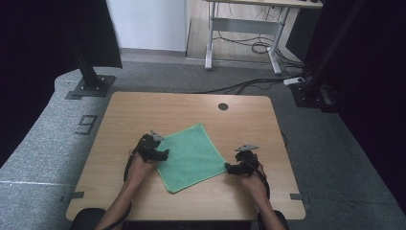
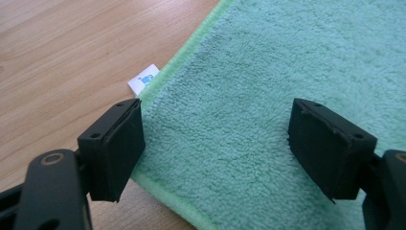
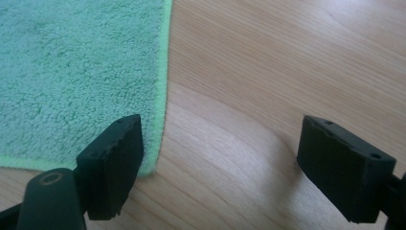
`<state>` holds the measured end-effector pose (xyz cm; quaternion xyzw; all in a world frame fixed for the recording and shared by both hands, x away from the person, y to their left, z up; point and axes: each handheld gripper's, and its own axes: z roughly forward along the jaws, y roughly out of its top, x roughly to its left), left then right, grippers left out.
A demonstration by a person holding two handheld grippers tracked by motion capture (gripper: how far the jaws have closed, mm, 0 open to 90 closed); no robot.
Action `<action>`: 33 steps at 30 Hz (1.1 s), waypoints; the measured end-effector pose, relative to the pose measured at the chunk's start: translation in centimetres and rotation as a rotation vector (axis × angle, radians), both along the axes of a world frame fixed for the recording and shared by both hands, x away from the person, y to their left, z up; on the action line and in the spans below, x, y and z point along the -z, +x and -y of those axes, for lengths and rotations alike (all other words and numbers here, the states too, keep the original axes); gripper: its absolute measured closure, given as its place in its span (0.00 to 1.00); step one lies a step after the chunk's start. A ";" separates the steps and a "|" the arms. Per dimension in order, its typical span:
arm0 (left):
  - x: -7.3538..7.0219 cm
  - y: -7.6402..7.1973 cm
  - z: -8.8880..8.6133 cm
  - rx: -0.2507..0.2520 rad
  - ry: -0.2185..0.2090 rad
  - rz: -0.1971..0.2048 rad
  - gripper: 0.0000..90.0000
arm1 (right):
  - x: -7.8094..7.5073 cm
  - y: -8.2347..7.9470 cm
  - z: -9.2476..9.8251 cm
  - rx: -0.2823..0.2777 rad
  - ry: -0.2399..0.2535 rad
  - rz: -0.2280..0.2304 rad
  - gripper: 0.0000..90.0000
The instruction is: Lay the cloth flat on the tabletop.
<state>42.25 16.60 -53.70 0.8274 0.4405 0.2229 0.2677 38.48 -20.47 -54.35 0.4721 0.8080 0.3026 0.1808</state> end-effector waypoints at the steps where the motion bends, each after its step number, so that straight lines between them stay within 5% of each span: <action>1: 0.0 -0.1 0.0 0.003 -0.001 -0.004 0.23 | 0.0 0.1 0.1 0.000 0.001 0.001 0.18; 5: -0.1 -1.4 0.2 0.043 0.005 -0.009 0.23 | -0.1 0.6 0.4 0.015 -0.038 0.025 0.18; 11: -0.1 -3.5 1.2 0.098 -0.015 -0.032 0.23 | -0.1 1.6 0.8 0.051 -0.037 0.030 0.18; 13: -0.5 -4.4 2.1 0.167 0.011 -0.047 0.22 | -0.2 1.8 0.8 0.045 -0.036 0.037 0.19; 15: -0.8 -4.4 2.2 0.177 0.011 -0.044 0.21 | -0.3 1.6 0.7 0.037 -0.027 0.040 0.19; 16: -1.5 -3.9 2.2 0.178 -0.028 -0.030 0.20 | -0.6 1.1 0.5 0.023 -0.014 0.045 0.18; 18: -1.8 -3.5 2.0 0.165 -0.035 -0.025 0.20 | -0.9 0.5 0.0 0.006 0.005 0.040 0.17; 20: -2.1 -1.5 1.3 0.124 0.002 0.001 0.20 | -1.2 -0.4 -0.8 -0.015 0.024 0.041 0.17; 25: -1.0 1.4 -0.1 0.055 0.012 -0.013 0.20 | -0.9 -2.0 -2.8 -0.047 0.015 0.021 0.15; 29: -0.2 2.0 -0.6 0.034 0.001 -0.025 0.20 | -0.4 -2.8 -4.1 -0.063 -0.054 0.016 0.15; 33: -0.2 1.4 -0.5 0.037 0.013 -0.014 0.21 | -0.3 -2.6 -3.9 -0.042 -0.072 0.020 0.14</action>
